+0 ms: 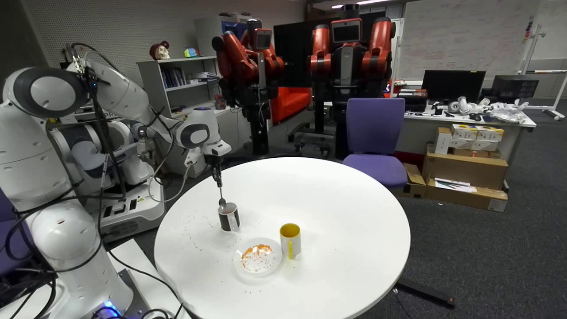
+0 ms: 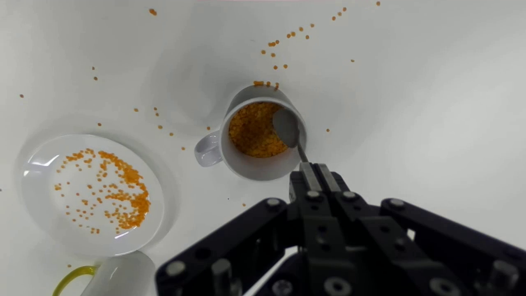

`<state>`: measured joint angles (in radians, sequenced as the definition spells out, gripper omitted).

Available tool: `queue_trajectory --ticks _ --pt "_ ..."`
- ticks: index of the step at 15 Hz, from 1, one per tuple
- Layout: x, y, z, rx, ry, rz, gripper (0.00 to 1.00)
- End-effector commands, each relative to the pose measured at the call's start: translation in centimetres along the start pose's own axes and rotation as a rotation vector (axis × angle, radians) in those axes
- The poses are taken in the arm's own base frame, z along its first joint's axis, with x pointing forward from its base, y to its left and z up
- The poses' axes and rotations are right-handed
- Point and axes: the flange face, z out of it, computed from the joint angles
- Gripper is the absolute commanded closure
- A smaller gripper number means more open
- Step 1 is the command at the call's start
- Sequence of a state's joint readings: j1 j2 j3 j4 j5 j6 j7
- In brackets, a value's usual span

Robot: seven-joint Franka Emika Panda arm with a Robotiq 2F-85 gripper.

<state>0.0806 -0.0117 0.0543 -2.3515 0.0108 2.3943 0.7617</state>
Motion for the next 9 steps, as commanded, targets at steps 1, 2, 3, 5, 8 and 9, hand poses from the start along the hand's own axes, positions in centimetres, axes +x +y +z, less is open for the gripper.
queue_trajectory --ticks 1,2,3,5,8,9 --pt "0.5 2.0 0.1 0.026 0.015 -0.022 0.99" --pt "0.8 2.2 0.5 0.025 0.012 -0.024 0.99" --pt "1.0 2.4 1.0 0.033 0.005 -0.032 0.99" --pt "1.1 3.0 1.9 0.036 -0.009 -0.038 0.99" --pt "1.2 3.9 3.5 0.047 -0.034 -0.039 0.99" --pt "1.2 4.1 3.9 0.05 -0.037 -0.043 0.99"
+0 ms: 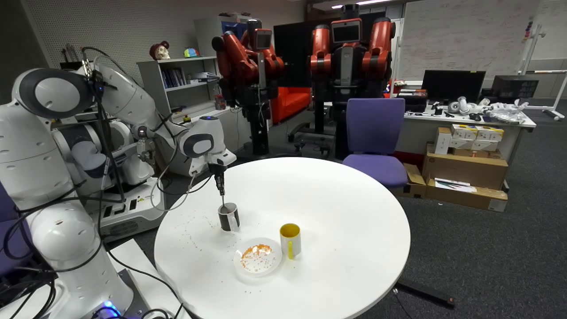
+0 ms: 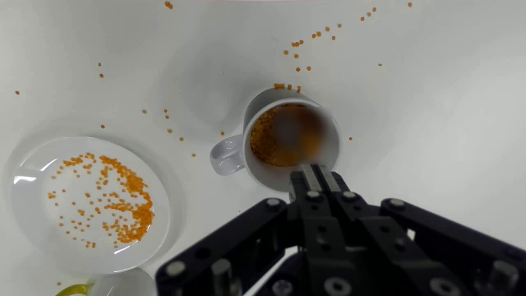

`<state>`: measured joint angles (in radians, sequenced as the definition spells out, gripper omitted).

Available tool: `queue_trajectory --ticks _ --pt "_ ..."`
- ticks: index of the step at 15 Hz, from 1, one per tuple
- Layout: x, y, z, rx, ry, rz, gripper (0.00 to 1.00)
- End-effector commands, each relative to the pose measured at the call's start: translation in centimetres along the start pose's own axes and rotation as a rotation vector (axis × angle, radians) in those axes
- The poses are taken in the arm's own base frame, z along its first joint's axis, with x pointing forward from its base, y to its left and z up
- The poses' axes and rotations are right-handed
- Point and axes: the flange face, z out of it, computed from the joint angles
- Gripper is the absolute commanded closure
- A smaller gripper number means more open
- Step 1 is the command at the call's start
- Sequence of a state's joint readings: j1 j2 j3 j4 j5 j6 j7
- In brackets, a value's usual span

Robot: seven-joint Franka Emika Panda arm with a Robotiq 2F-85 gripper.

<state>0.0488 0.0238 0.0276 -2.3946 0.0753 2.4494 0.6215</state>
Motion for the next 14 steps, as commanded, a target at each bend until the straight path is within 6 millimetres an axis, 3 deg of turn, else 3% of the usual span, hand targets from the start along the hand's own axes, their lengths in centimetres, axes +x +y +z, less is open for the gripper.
queue_trajectory --ticks 1,14 --pt "0.0 1.5 1.4 0.029 0.007 -0.017 0.99" --pt "0.4 0.3 5.0 0.092 0.005 -0.104 0.99"
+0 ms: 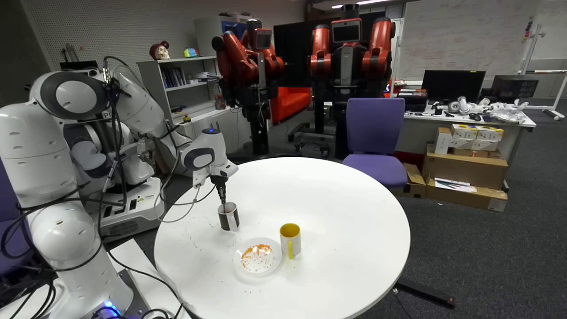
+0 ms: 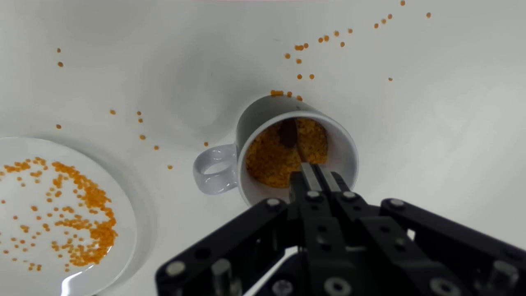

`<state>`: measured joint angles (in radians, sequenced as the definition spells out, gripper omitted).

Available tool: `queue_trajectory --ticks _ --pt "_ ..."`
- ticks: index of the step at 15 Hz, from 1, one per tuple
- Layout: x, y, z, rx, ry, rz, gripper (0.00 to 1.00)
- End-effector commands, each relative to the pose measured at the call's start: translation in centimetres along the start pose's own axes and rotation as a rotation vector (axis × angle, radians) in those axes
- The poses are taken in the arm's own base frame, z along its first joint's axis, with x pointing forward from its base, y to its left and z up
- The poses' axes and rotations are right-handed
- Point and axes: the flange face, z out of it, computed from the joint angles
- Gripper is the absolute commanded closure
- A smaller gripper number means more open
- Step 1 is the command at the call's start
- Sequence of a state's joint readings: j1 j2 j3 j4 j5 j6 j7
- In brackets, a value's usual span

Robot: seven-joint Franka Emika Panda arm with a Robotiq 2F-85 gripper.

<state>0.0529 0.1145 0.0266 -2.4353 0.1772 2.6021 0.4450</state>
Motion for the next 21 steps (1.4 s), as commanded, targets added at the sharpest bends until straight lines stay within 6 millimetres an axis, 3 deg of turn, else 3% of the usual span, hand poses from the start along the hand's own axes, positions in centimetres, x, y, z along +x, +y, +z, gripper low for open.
queue_trajectory --ticks 1,8,12,17,21 --pt "0.7 -0.2 0.4 0.047 0.011 -0.016 0.99" --pt "2.3 1.5 0.2 0.072 0.066 0.025 0.99" --pt "2.2 2.4 0.5 0.039 0.059 0.029 0.99" --pt "0.9 1.3 0.3 -0.029 -0.037 -0.048 0.99" --pt "1.1 0.6 0.4 -0.009 -0.058 -0.039 0.99"
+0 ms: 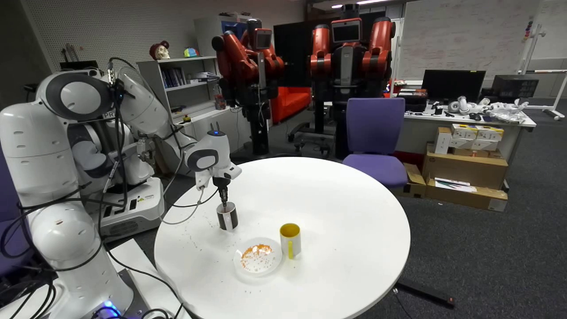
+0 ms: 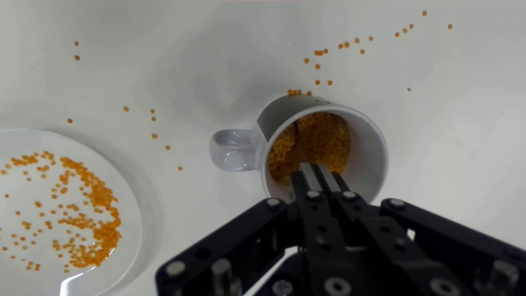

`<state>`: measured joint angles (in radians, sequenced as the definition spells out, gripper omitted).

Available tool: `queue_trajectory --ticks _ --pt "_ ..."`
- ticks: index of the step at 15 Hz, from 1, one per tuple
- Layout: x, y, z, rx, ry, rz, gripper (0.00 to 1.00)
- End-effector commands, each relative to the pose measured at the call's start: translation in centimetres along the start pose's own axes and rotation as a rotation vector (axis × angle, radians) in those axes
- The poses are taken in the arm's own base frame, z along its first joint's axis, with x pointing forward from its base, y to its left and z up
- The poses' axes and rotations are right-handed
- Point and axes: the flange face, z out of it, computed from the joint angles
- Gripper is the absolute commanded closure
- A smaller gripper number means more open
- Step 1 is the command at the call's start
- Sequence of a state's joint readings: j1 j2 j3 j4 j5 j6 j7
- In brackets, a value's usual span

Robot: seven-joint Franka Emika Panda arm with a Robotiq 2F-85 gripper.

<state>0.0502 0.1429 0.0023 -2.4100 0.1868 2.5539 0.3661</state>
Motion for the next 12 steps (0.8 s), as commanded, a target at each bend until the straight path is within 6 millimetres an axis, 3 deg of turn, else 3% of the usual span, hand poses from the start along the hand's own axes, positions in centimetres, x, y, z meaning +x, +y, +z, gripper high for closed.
queue_trajectory --ticks 1,7,12 --pt "0.35 -0.4 -0.36 0.018 0.0 0.014 0.99" --pt "1.27 -0.39 -0.67 0.036 0.092 0.049 0.99" --pt "0.78 -0.41 -0.5 -0.153 0.079 0.012 0.99"
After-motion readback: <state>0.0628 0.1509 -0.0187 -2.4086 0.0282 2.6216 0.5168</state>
